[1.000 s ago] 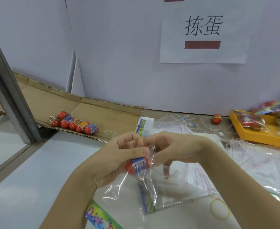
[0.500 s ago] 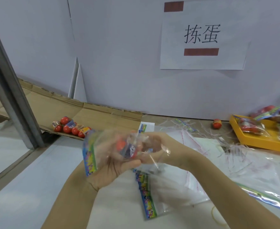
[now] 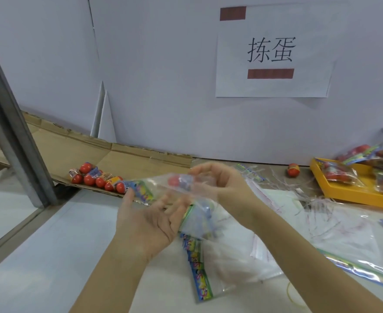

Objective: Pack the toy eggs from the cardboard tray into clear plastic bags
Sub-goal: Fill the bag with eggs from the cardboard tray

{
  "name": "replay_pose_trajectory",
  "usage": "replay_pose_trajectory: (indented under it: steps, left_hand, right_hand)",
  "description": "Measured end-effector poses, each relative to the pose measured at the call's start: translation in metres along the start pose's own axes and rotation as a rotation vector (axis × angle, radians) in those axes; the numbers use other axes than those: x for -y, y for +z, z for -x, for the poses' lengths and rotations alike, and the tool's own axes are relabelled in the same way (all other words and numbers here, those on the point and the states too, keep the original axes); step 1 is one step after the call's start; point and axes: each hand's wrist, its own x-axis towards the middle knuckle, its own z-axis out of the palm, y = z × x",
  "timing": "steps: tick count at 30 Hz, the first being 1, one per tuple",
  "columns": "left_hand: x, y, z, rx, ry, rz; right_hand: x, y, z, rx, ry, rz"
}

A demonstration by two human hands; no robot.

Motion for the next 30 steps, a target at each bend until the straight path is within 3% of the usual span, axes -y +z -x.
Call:
replay_pose_trajectory:
  steps: [3,8,12,19,26,30]
  left_hand:
    - [0.018,0.005,-0.003,-0.143,0.177,0.068]
    - [0.027,0.022,0.007,0.114,0.292,-0.060]
    - [0.024,0.026,0.008,0.095,0.495,-0.271]
    - [0.022,0.030,0.008,-0.010,0.518,-0.212]
    - [0.020,0.031,0.010,0.080,0.427,-0.225]
    - [0.021,0.030,0.008,0.007,0.458,-0.189]
  right_hand:
    - [0.005,-0.004,0.001,-0.178,-0.164,0.095]
    - [0.000,0.004,0.008,-0.261,-0.447,0.527]
    - [-0.010,0.008,0.008,-0.228,-0.613,0.746]
    - [-0.014,0.010,0.006,-0.162,-0.598,0.655]
    - [-0.006,0.003,0.006,-0.108,-0.622,0.766]
    - [-0.007,0.002,0.007,-0.073,-0.625,0.801]
